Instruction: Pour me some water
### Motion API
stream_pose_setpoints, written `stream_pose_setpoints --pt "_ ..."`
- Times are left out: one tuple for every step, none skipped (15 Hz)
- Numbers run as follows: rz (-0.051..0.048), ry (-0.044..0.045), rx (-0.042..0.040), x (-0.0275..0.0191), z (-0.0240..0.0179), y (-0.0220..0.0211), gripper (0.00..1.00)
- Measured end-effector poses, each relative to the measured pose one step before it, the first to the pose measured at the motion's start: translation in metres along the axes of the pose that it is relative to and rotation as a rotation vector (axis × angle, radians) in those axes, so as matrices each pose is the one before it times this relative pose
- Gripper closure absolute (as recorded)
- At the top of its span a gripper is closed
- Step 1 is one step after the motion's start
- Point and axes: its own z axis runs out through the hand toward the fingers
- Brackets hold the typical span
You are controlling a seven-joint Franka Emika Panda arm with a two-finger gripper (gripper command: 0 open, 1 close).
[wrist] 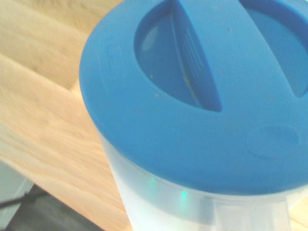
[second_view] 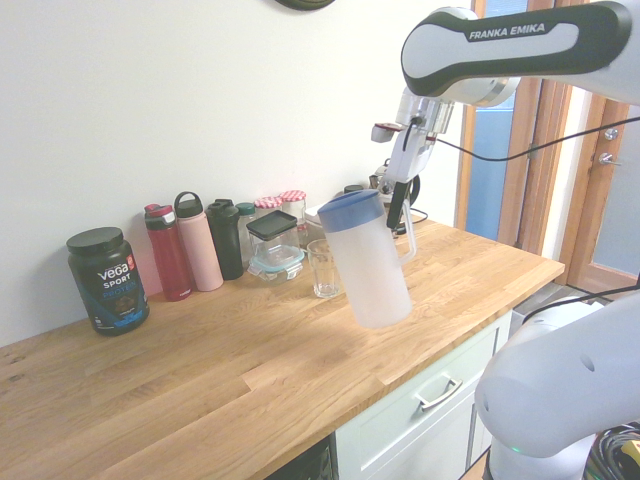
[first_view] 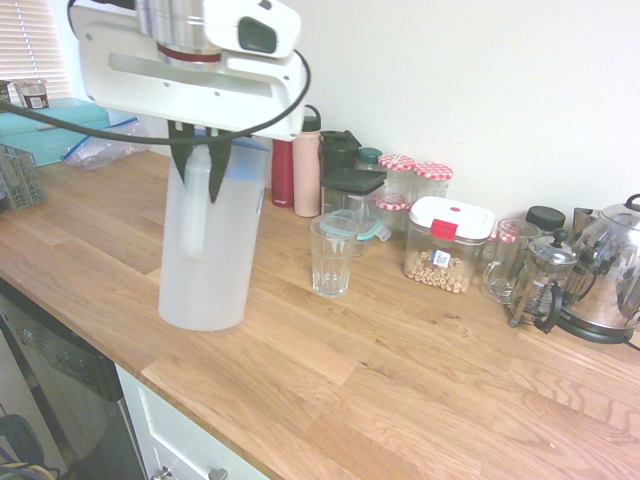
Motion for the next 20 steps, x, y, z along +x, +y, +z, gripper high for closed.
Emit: stream_pose_setpoints --pt "-0.01551 -0.01294 0.00275 0.01131 -0.00002 0.0106 1.0" --pt "-0.0198 -0.01158 -0.0041 0.01226 -0.00026 0.01002 1.0" --pt "-0.02488 -0.00747 -0.00916 0.01389 -0.00113 0.01117 1.0" --pt "-0.0307 0.00053 -0.01457 0.01418 -0.00308 0.01332 1.0" --pt "-0.04022 0.0031 -0.01888 0.01301 -0.00542 0.0163 1.0" --pt "-0.04491 0.01025 -0.02142 0.01183 -0.00731 0.01666 1.0" --pt "-0.04477 0.01236 -0.02335 0.01102 -0.0043 0.01265 1.0" --pt "-0.0521 0.00647 -0.02781 0.00992 -0.00118 0.00928 1.0" --pt "-0.05152 -0.00379 -0.03139 0.01007 0.0013 0.00446 1.0" --pt "-0.04943 -0.00824 -0.03806 0.01011 0.00273 0.00119 1.0" --pt "-0.04448 -0.01008 -0.03951 0.00909 0.00254 -0.00231 1.0" --pt "-0.04184 -0.00865 -0.044 0.00881 0.00145 -0.00501 1.0" --pt "-0.04232 -0.00963 -0.0495 0.00928 -0.00115 -0.00772 1.0" --pt "-0.04424 -0.00986 -0.0532 0.00953 -0.0037 -0.00917 1.0" --pt "-0.04157 -0.0109 -0.05481 0.00811 -0.00372 -0.00697 1.0" --pt "-0.03548 -0.01129 -0.04952 0.00792 -0.00331 -0.00731 1.0" --pt "-0.02346 -0.01189 -0.04104 0.00727 -0.00172 -0.00737 1.0" --pt "-0.01205 -0.01401 -0.03531 0.00702 -0.00169 -0.00748 1.0" --pt "-0.00561 -0.01127 -0.02715 0.00729 -0.00186 -0.00794 1.0" --pt "-0.00373 -0.00928 -0.01929 0.00696 -0.00014 -0.008 1.0"
